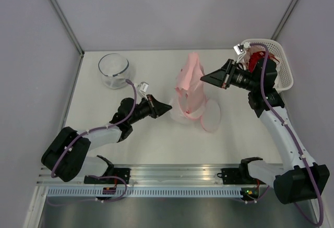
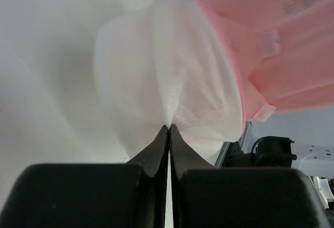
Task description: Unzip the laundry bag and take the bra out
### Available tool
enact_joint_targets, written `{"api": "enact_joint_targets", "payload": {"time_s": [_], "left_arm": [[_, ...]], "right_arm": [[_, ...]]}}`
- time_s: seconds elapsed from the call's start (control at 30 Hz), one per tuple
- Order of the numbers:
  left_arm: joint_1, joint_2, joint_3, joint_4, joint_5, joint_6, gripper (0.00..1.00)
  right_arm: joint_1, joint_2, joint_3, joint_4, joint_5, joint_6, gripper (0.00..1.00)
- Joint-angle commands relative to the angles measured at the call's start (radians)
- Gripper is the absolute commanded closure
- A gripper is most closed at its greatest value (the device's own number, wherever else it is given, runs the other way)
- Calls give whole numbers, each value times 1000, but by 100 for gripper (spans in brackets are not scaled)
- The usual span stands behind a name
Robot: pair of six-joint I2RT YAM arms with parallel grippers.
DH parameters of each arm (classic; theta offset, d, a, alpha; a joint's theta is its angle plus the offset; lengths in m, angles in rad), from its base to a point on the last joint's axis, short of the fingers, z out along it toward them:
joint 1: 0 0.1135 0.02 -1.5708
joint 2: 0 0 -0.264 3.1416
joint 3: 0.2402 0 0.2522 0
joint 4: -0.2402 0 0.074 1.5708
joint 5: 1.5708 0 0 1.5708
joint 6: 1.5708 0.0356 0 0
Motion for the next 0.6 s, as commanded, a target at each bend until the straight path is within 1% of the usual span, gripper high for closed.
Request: {"api": "enact_joint_targets", "payload": {"time_s": [0.0, 0.07, 0.23, 0.3, 0.33, 0.37, 0.43, 0.47, 0.5, 0.57], "left_arm": [[8, 25, -15, 48, -20, 41, 98], [8, 45, -12, 60, -14, 38, 98], [8, 74, -6, 69, -5, 32, 98], [8, 85, -11, 71, -2, 31, 98], [8, 87, -14, 72, -2, 26, 98], [8, 87, -22, 75, 3, 23, 98], [8, 82, -37, 80, 3, 11, 98], [8, 79, -38, 78, 6, 6, 98], [8, 67, -40, 56, 8, 1, 98], [8, 47, -38, 20, 20, -14, 83]], "right_arm": [[-12, -30, 10, 126, -36, 49, 100], [-12, -28, -6, 198, -59, 108, 100], [-27, -39, -8, 246, -53, 135, 99], [-41, -48, 27, 232, -17, 120, 100], [-44, -48, 48, 200, 2, 90, 99], [-45, -47, 73, 124, 38, 60, 100], [-48, -45, 150, 26, 97, -51, 100], [-47, -36, 203, -90, 170, -87, 100], [-47, -30, 229, -146, 202, -160, 99], [-50, -19, 263, -234, 274, -199, 100]]}}
